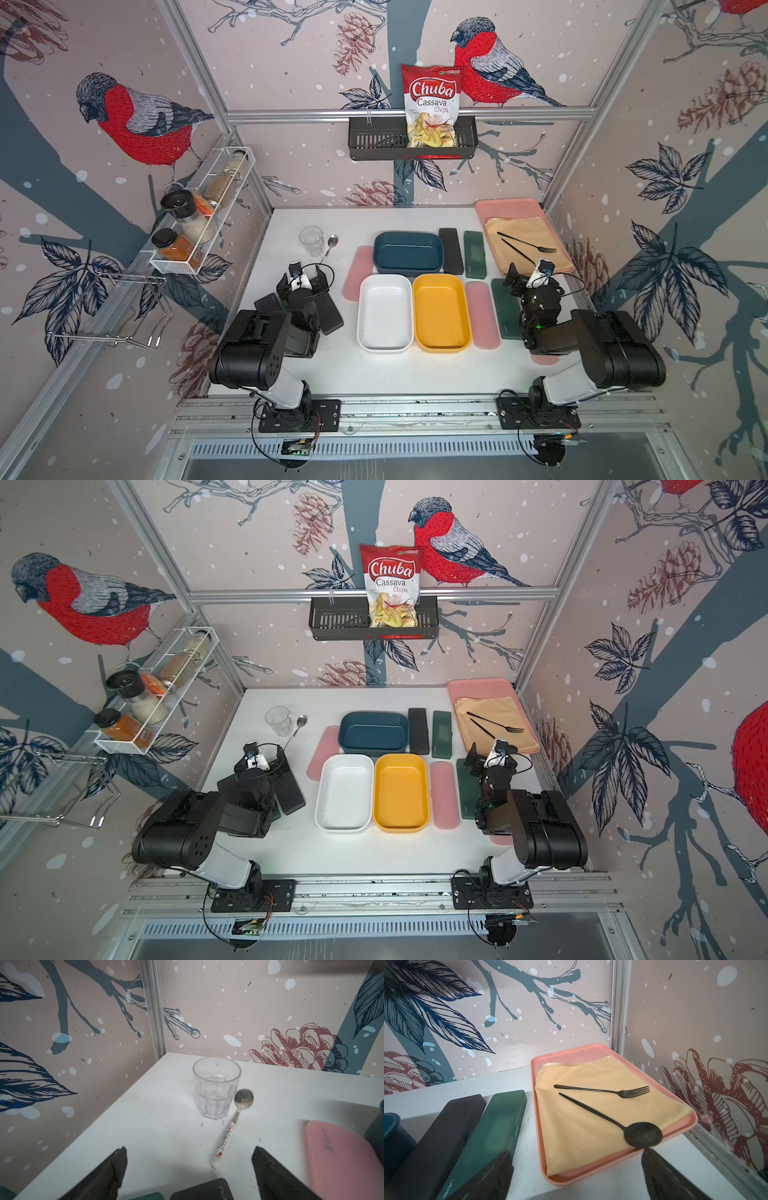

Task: Place the pencil cases by color into the storage box
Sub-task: Pick up the pencil case from the center of the board.

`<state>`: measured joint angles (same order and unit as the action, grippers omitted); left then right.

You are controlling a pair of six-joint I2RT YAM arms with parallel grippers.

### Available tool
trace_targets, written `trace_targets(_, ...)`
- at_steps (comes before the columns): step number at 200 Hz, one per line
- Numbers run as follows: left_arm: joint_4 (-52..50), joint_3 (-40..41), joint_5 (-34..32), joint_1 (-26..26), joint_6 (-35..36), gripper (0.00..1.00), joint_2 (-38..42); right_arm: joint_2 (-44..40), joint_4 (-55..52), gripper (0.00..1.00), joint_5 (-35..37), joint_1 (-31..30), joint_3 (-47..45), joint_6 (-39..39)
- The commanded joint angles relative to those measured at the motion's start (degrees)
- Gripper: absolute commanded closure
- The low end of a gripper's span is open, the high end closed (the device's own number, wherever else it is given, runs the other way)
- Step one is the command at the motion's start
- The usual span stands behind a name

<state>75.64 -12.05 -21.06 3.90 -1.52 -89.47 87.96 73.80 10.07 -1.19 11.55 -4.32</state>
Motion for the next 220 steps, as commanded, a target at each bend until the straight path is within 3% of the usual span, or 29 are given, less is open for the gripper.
trace_targets(1, 2.34, -0.05, 0.20, -0.12, -0.17, 0.03, 0.00, -0.25, 1.69, 0.00, -0.57, -0.01, -0.04, 0.01)
trace_targets(146, 2.32, 0.01, 0.16, -0.12, -0.15, 0.03, 0.09, -1.21, 1.48, 0.00, -2.54, 1.69, -0.36, -1.99)
trace_targets(159, 0.59, -0.36, -2.65, 0.07, -1.03, 0.02, 1.32, -4.37, -4.67, 0.01, -0.93, 2.23, 0.95, -3.08)
trace_targets(169, -1.60, -0.36, -1.34, 0.05, -1.07, 0.02, 2.91, -6.59, -7.02, 0.01, 1.50, 2.36, 1.89, -4.15)
trace_targets(183, -0.46, -0.21, 0.21, 0.69, 1.31, 0.03, 3.68, -11.39, -18.67, 0.01, 6.31, 4.56, 5.59, -8.44)
trace_targets(201, -16.62, -5.92, -6.90, 1.99, 0.16, 0.03, 8.82, -15.54, -35.48, 0.01, 7.39, 9.63, 12.51, -13.64)
trace_targets(220, -33.87, -13.71, -10.72, 1.99, -2.34, 0.03, 12.32, -15.90, -52.00, 0.01, 7.15, 13.09, 20.38, -13.34)
